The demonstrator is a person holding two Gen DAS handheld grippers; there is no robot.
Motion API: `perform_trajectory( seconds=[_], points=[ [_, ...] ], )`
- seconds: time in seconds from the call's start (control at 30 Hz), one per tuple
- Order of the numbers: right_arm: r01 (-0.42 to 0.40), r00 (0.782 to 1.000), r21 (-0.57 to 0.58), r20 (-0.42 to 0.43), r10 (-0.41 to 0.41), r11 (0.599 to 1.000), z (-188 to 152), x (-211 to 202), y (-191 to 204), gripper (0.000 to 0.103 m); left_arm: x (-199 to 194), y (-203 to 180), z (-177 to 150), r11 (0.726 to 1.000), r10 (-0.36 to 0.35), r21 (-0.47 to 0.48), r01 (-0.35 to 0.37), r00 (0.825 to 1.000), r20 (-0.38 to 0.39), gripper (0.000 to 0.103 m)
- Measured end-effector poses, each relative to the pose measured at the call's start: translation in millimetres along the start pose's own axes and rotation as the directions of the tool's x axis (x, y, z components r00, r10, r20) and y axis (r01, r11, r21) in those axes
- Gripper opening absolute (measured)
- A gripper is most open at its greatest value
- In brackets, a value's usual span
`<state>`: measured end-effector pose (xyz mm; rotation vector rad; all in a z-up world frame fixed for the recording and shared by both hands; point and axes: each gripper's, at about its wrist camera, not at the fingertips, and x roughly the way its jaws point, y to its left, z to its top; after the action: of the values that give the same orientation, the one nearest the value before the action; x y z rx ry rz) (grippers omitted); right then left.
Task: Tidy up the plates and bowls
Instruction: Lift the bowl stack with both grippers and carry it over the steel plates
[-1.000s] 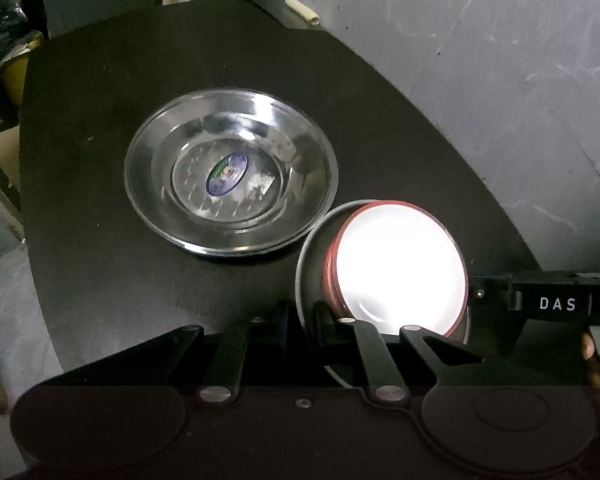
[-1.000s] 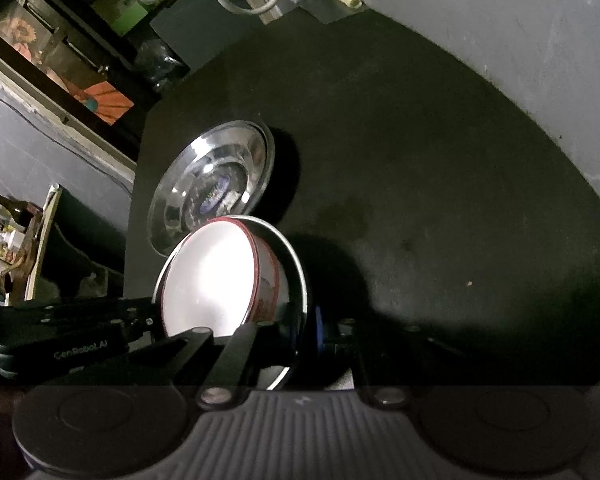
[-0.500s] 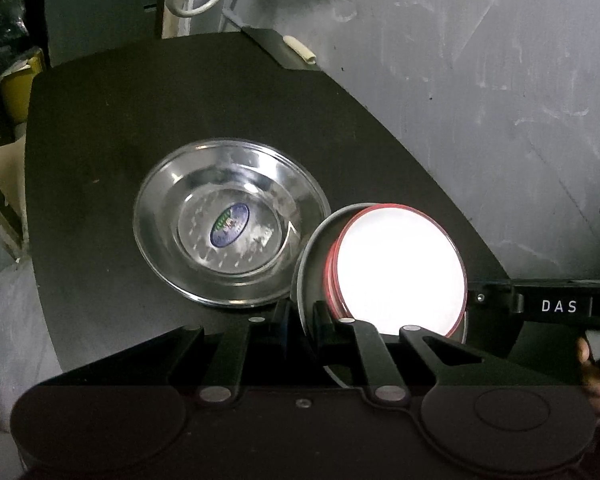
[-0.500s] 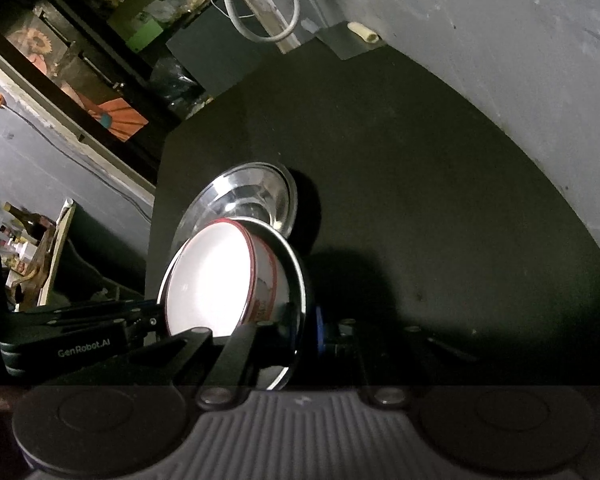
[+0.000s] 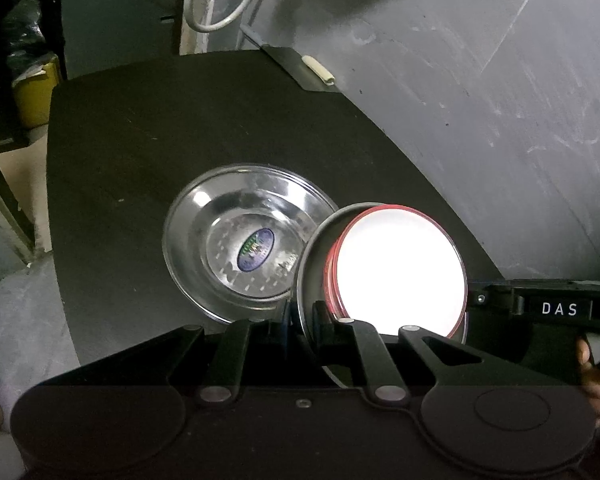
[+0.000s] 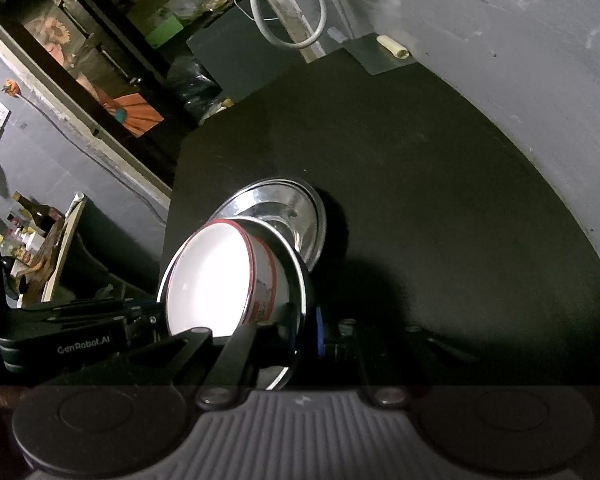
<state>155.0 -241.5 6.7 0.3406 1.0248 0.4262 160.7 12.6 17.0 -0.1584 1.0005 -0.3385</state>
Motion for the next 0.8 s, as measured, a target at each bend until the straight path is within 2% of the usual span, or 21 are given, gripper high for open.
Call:
perform_trajectory(
  seconds=[0.8],
  points=[
    [-0.046,0.998,-0.092,-0.039,0.042,0.995,45.6,44.4,22.0,0.01,13.0,38.5,32.2,0.996,0.066,-0.059,-0.064,0.997,0.032,0.009]
  ],
)
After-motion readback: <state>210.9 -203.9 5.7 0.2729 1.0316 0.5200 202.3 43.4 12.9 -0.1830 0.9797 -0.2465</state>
